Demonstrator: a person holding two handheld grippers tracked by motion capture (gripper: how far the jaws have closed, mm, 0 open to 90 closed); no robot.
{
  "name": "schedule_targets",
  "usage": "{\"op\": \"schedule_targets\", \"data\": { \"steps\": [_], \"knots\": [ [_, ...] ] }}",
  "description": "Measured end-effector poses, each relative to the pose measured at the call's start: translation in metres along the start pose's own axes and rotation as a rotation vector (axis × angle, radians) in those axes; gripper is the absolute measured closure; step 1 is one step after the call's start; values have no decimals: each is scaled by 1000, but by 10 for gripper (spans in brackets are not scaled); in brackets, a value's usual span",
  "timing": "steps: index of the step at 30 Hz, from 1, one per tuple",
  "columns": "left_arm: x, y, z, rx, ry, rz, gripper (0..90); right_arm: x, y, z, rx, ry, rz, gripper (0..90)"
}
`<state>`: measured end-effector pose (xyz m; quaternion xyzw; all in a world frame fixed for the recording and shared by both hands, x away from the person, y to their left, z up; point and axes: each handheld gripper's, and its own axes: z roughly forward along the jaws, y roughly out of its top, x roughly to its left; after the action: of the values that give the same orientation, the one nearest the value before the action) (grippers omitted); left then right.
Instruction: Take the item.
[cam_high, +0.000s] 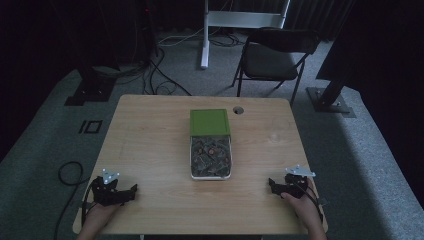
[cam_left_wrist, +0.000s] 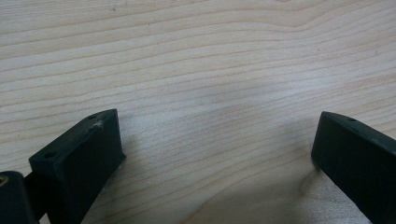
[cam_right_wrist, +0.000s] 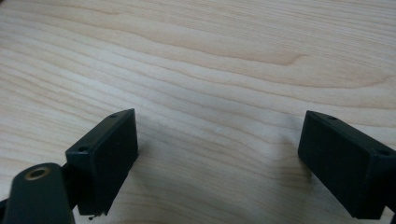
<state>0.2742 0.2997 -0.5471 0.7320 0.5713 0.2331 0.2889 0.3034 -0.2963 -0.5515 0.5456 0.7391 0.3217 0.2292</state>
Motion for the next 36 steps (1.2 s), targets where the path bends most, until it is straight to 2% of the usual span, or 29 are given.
{"op": "schedule_targets", "data": {
  "steps": [6, 13, 21, 23, 36],
  "knots": [
    [0, 0, 0, 0, -1, 1, 21, 0, 1, -2, -9, -26, -5, 119],
    [0, 0, 0, 0, -1, 2, 21, 0, 10, -9, -51, -30, -1, 130],
    [0, 0, 0, 0, -1, 2, 21, 4, 18, -13, -57, -15, 1, 129],
    [0, 0, 0, 0, -1, 2, 21, 4, 20, -15, -59, -27, -3, 129],
    [0, 0, 0, 1, -1, 2, 20, 7, 39, -31, -118, 5, 2, 129]
  ]
}}
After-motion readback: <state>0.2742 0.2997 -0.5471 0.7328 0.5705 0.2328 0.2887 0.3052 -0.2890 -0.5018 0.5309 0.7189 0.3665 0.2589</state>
